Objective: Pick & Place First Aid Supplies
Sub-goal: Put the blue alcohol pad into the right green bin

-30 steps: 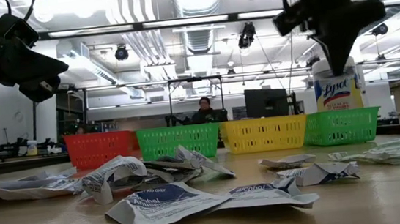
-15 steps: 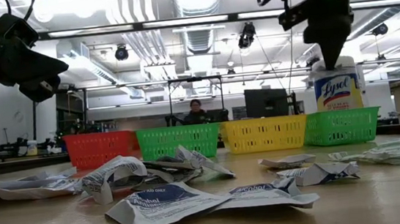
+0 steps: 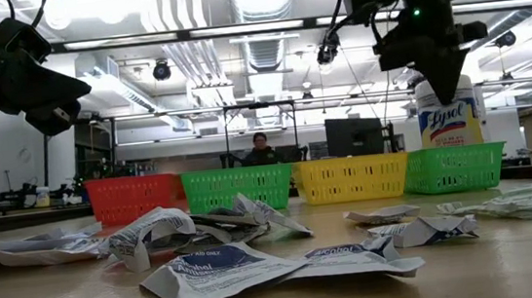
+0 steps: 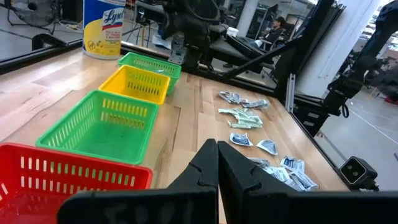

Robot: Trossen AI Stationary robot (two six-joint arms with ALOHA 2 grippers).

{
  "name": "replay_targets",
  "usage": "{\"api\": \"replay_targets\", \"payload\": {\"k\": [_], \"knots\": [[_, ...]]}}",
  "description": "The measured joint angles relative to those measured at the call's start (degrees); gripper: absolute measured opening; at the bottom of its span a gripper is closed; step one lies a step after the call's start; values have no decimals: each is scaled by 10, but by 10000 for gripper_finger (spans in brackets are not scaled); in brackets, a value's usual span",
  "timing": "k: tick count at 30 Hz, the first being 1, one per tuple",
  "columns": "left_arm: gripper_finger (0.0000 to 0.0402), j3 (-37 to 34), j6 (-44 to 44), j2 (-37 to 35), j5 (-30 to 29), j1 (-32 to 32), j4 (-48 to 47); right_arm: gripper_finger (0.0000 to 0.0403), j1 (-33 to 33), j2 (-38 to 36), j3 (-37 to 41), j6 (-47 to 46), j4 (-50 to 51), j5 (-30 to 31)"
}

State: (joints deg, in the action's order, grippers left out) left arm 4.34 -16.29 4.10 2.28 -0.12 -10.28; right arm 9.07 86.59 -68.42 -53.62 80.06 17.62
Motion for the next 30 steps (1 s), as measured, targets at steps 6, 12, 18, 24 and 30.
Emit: {"api": "replay_targets", "payload": {"k": [6, 12, 18, 24, 30], "knots": [[0, 0, 0, 0, 0, 0, 0, 8, 41, 0, 6, 14, -45, -45], [0, 0, 0, 0, 0, 0, 0, 8, 66, 0, 36, 43, -108, -46], [0, 0, 0, 0, 0, 0, 0, 8, 77, 0, 87, 48, -155, -46], [0, 0, 0, 0, 0, 0, 0, 8, 79, 0, 140, 48, -231, -47], [0, 0, 0, 0, 0, 0, 0, 8, 79, 0, 166, 48, -263, -61]]}}
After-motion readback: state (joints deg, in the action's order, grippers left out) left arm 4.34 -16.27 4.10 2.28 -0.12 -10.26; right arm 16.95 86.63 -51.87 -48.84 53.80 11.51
